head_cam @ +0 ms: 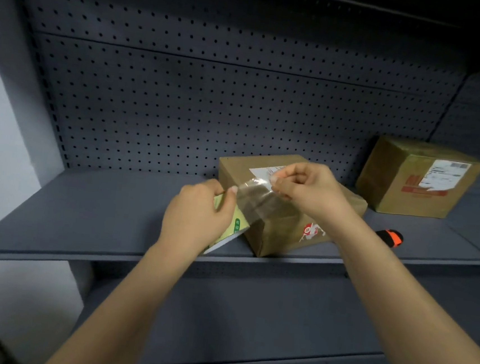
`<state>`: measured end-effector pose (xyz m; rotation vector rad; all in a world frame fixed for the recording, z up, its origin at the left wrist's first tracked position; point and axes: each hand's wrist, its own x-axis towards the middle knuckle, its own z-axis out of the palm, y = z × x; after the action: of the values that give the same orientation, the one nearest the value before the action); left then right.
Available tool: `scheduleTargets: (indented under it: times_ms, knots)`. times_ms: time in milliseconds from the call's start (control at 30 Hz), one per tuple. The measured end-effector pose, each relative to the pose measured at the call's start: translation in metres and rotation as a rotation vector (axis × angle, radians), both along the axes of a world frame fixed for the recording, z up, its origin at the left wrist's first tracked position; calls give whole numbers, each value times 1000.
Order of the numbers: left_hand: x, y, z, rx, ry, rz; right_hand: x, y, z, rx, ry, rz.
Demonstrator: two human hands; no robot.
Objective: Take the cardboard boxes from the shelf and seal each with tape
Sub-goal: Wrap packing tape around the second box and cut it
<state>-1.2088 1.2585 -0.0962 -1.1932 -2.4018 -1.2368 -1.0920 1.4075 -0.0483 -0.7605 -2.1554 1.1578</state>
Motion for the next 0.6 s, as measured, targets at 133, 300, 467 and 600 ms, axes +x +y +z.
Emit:
scheduleTargets:
  times_ms: [133, 300, 467, 600]
  knots:
    - [-1, 15, 1, -146, -18, 23, -3, 15, -12, -58, -4, -13]
    - [-5, 23, -1, -238, -37, 11, -5, 23, -23, -117, 12, -12]
    - [-7, 26, -2, -264, -27, 21, -7, 29, -28, -98, 20, -33]
    - [-8, 28, -4, -291, -5, 31, -9, 31, -35, -8, 7, -46]
